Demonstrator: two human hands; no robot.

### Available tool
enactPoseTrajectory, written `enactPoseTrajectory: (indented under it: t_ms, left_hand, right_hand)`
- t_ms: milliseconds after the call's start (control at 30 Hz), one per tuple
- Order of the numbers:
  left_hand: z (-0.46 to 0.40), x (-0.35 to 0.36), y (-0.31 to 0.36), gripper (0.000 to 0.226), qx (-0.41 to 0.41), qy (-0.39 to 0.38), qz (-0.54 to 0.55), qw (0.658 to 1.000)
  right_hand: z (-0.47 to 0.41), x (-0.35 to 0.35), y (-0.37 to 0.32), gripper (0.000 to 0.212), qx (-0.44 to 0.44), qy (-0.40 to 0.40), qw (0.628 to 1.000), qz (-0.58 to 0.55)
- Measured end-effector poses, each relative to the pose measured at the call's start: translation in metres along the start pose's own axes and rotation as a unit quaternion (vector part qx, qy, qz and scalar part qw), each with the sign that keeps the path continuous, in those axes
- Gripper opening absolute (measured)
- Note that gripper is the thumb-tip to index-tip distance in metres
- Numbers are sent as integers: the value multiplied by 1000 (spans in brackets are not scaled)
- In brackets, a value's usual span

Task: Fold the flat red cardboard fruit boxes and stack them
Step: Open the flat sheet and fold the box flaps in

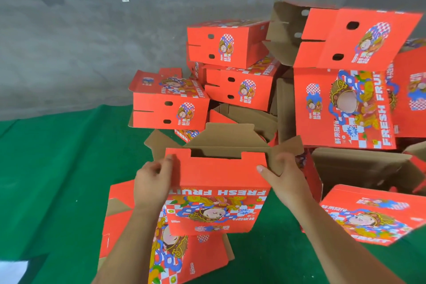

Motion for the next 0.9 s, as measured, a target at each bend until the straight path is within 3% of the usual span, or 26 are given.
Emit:
enactPoseTrajectory:
  t_ms: [67,133,200,267,333,367,467,567,667,767,900]
  left_hand:
    - [6,2,-5,41,-19,13,82,996]
    - [12,5,-1,24,37,34,33,998]
    - [13,5,8,36,103,67,-44,991]
    - [13,4,13,64,128,88,-23,988]
    - [15,10,15,87,140,36,96,985]
    - [17,15,17,86,160,3,122,979]
    - [22,19,18,49,271,13,-2,962]
    - [13,14,16,30,289,-28,-64,955]
    - [1,18,28,46,271,-107,-157,944]
    - [-16,34,34,56,240,-146,-343,896]
    - [-24,44,42,73,214,-176,-391,878]
  right_hand:
    - [3,0,0,91,3,-27,999,-28]
    - [7,0,-8,107,-40,-38,998,-16]
    - [7,-1,-11,117,-89,-27,996,9]
    - [8,2,-13,124,-132,-5,991,36]
    - [14,10,-16,121,-157,2,987,31]
    - [17,15,-19,118,-161,-6,987,26]
    - [22,30,-22,106,-157,-52,984,72]
    - [21,34,-20,96,-164,-72,977,113]
    - [23,37,-19,83,-174,-86,976,100]
    - [30,44,-17,58,-194,-88,968,130]
    - [35,42,-11,47,-173,-90,970,142]
Point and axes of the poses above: each hand's wrist, its own z-axis away from the middle knuckle, its own x-axis out of the palm, y = z × x, the point moved 5 cm from there along -z, towards the middle knuckle, and after that the axes turned 7 degrees about -z, right-handed, at the moved point
